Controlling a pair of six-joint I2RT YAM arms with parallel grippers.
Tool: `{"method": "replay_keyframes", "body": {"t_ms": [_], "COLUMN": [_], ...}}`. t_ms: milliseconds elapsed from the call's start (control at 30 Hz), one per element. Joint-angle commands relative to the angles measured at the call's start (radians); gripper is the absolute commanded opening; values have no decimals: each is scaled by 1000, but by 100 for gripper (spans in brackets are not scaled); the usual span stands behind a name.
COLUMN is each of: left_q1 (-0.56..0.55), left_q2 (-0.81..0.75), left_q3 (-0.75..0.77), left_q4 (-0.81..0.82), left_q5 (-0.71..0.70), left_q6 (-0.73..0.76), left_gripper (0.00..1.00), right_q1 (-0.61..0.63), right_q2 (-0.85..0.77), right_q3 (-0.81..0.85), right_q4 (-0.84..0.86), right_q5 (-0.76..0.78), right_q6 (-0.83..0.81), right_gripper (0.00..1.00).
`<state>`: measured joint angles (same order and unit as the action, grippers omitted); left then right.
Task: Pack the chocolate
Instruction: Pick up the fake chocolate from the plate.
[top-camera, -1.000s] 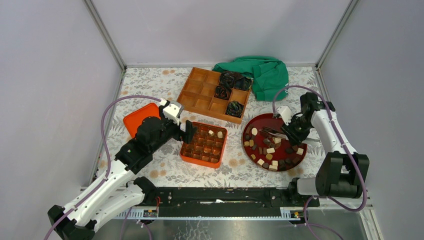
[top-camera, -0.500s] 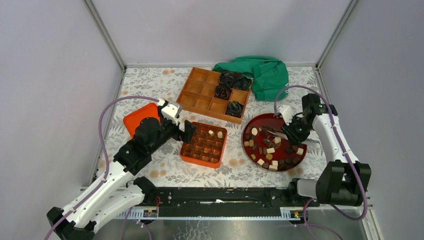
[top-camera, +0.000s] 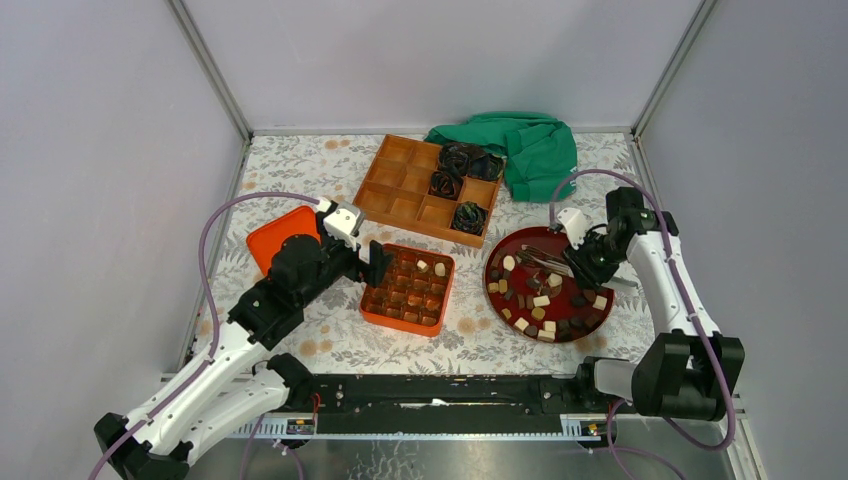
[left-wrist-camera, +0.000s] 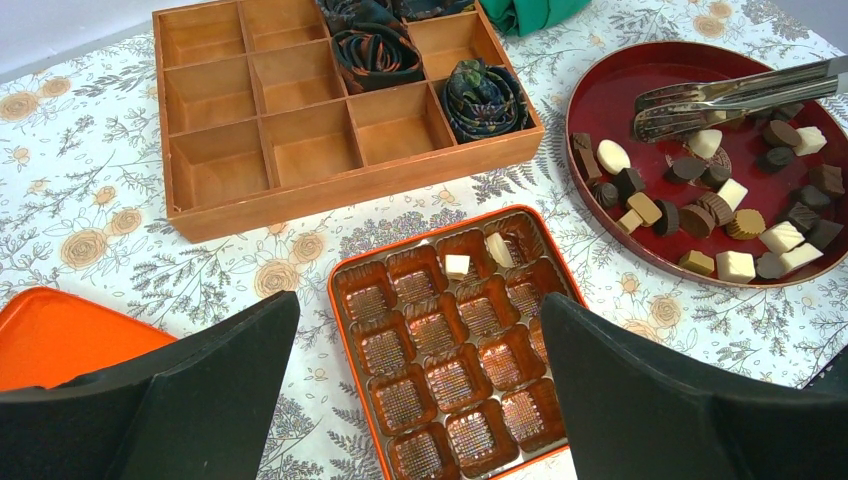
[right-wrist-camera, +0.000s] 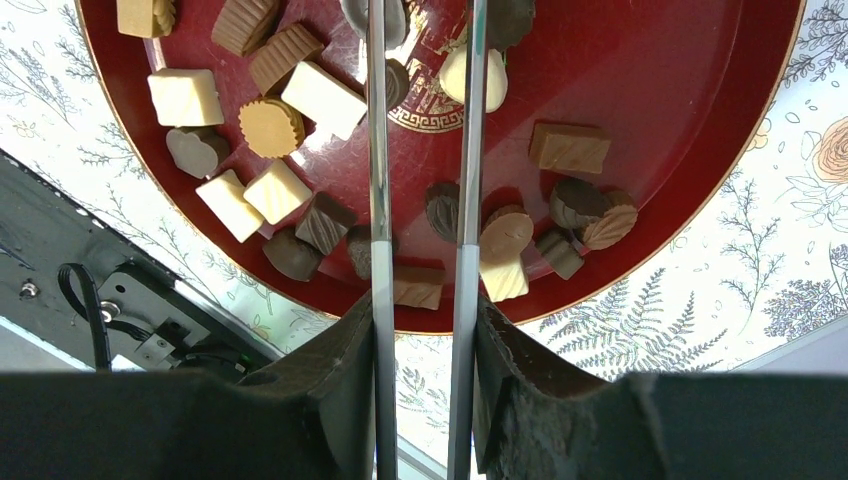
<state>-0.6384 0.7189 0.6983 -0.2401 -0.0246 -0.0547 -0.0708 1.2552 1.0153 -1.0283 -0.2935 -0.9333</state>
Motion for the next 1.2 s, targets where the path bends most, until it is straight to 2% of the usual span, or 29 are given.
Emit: {"method": "replay_keyframes", "body": {"t_ms": [0, 1167], "left_q1": [10, 9], "left_q2": [-3, 4], "left_q3": [-6, -10], "left_q4": [51, 50], "left_q5": [-15, -32], "left_q6": [-5, 0], "left_gripper": [99, 99], "right_q1": [8, 8], "right_q2": [-41, -80], "right_q3": [1, 61], "right_q4": [8, -17], "right_q5": [-48, -162], "right_q6": [26, 55], "right_gripper": [0, 0]}}
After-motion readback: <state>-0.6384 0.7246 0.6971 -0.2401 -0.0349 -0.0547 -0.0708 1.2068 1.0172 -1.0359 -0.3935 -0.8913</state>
